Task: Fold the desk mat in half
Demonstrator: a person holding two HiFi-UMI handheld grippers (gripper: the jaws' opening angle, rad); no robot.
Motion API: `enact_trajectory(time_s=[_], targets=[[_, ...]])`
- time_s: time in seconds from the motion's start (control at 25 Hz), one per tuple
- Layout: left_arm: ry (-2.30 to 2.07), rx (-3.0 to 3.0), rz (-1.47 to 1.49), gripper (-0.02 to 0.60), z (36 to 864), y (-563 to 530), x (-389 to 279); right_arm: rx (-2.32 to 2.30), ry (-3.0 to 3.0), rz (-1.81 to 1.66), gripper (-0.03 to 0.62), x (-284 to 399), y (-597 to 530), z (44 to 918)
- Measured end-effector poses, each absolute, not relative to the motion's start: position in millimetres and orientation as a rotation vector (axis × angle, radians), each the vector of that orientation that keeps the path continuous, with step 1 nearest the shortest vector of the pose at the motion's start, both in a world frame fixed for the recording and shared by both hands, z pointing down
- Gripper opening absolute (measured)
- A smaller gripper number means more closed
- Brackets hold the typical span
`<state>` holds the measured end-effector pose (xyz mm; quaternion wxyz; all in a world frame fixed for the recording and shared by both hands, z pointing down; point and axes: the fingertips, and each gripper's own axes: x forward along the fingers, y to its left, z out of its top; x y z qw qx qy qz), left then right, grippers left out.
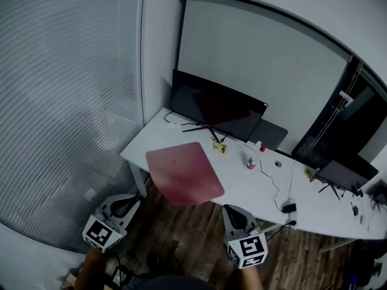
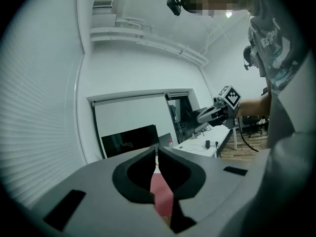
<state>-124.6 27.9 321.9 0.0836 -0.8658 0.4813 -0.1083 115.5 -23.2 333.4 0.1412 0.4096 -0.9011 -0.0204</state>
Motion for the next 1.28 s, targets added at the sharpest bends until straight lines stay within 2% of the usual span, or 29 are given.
enact_trajectory(time_s=[1.28], targets=[[1.183,-2.696,-0.348,0.031,346.6,-95.5,-212.4,1.355,-2.461,-0.046,0.020,39.5,-105.4,351.4]])
